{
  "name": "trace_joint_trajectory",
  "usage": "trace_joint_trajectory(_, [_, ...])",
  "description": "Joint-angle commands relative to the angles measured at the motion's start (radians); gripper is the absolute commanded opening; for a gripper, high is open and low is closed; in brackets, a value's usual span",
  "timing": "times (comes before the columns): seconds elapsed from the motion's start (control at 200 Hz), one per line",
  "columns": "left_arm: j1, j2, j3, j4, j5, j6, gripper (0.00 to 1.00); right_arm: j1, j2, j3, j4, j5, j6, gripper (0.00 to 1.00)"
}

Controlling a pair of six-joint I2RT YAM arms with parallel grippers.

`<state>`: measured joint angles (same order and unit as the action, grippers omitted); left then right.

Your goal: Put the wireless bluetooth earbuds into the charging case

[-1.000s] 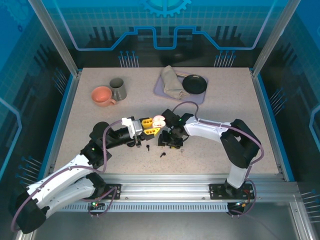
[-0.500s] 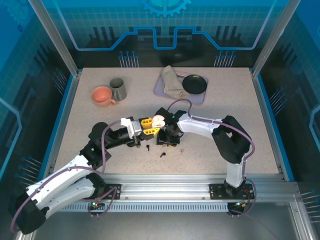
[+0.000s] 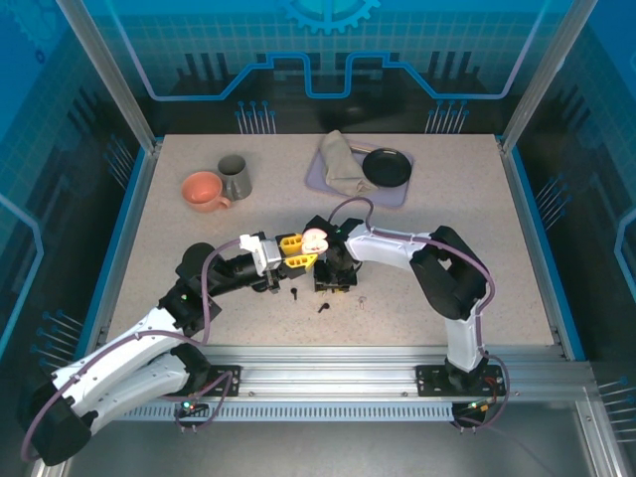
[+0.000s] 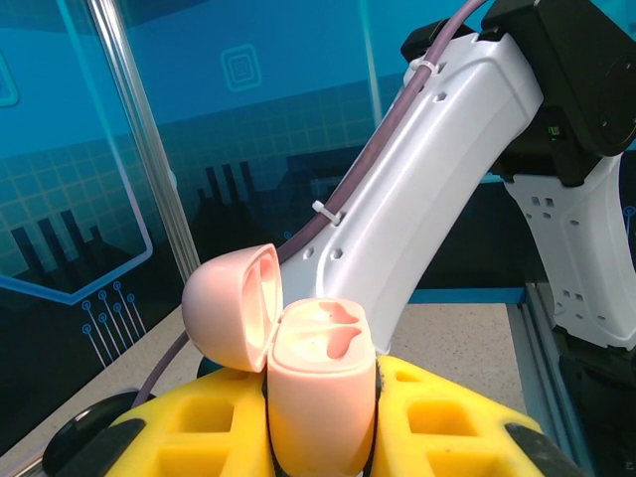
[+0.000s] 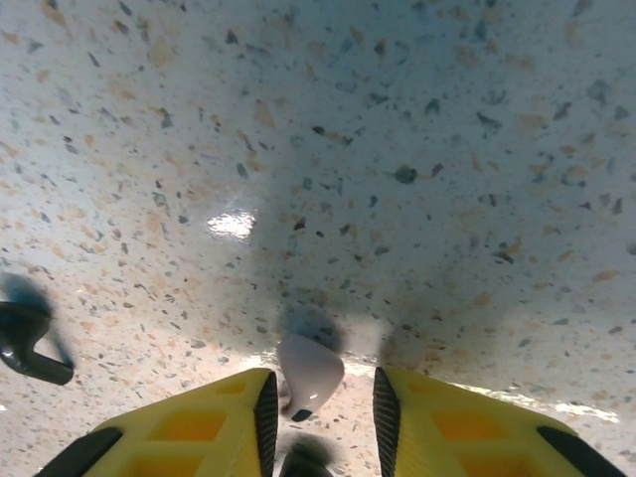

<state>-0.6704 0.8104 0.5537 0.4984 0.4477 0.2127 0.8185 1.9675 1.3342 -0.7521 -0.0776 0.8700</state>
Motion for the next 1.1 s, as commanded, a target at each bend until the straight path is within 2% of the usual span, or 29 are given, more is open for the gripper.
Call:
trace_joint_trajectory(0.0, [-0.005,-0.013,-0.005,0.026,-0.012,0.014,0.00,0.016,0.018,0.032,-0.072,0.029,-0.042,0.32])
trace_joint_trajectory(0.66, [-0.005,-0.007,0.003,0.014,-0.013,0.011,0.00,-0.013,-0.028,0.048,-0.173,0.120,-0.142,0.32])
trace_joint_trajectory(0.855, [-0.005,-0.005,0.003,0.011,-0.013,0.011,0.00,-0.028,-0.047,0.017,-0.056,-0.008,-0.182,0.35])
trace_joint_trajectory(1.096, [-0.005,-0.004,0.006,0.006,-0.013,0.010,0.00,-0.036,0.001,0.050,-0.101,0.026,-0.184,0.36])
